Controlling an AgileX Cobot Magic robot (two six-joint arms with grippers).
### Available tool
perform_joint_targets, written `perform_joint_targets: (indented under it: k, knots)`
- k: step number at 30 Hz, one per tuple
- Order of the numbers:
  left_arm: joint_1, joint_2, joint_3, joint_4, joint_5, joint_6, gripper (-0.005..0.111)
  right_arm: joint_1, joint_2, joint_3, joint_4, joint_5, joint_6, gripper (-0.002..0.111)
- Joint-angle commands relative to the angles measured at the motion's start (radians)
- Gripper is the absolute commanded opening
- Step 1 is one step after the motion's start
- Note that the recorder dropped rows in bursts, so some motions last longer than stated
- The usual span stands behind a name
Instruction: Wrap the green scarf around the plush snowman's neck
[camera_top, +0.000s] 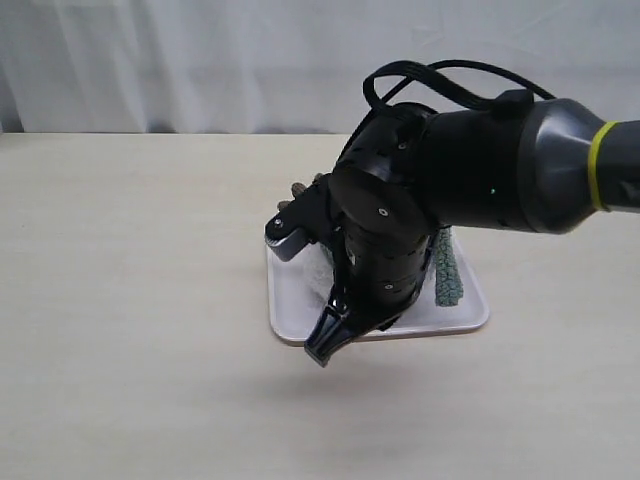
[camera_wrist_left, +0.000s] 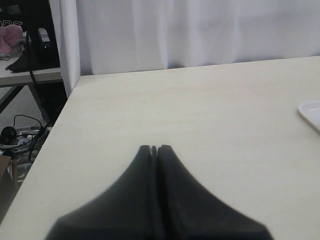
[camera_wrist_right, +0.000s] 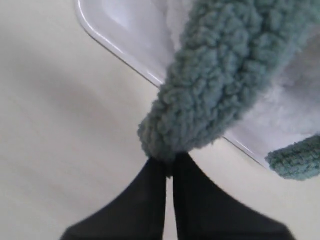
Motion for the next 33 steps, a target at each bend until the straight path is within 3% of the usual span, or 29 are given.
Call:
perform_joint_targets:
  k: [1,12,20,23,33]
  knots:
    - [-0.008,-0.002,0.003,-0.003,-0.007,0.002,0.0,-0.002,0.011,0.052,-0.05,0.023,-0.027,0.004]
    - [-0.008,-0.002,0.003,-0.003,-0.007,0.002,0.0,-0.002,0.028,0.112,-0.121,-0.031,-0.027,0.006]
    - [-0.008,-0.002,0.003,-0.003,-0.007,0.002,0.0,-0.002,0.026,0.112,-0.119,0.018,-0.049,0.044]
    - [-0.008,-0.002,0.003,-0.003,-0.007,0.002,0.0,-0.002,0.012,0.112,-0.117,0.043,-0.053,0.05]
    - [-0.008,-0.002,0.003,-0.003,-0.007,0.002,0.0,-0.002,-0.173,0.11,-0.009,-0.006,-0.122,0.046]
